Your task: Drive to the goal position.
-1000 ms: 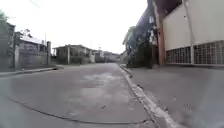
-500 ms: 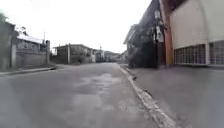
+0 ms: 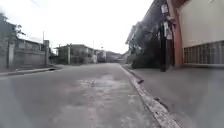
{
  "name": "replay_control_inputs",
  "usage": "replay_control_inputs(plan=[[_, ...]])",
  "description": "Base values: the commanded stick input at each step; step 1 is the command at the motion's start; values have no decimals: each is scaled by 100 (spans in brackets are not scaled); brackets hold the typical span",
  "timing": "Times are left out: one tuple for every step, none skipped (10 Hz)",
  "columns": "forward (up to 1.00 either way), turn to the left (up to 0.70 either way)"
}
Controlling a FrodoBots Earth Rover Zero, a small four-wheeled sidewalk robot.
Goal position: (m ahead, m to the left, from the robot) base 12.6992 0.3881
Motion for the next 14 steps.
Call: replay_control_inputs(plan=[[100,-2],[100,-3],[100,-4],[100,-40],[100,-40],[100,-29],[100,-14],[100,0],[100,0],[100,0],[100,0],[100,0],[100,0],[100,0]])
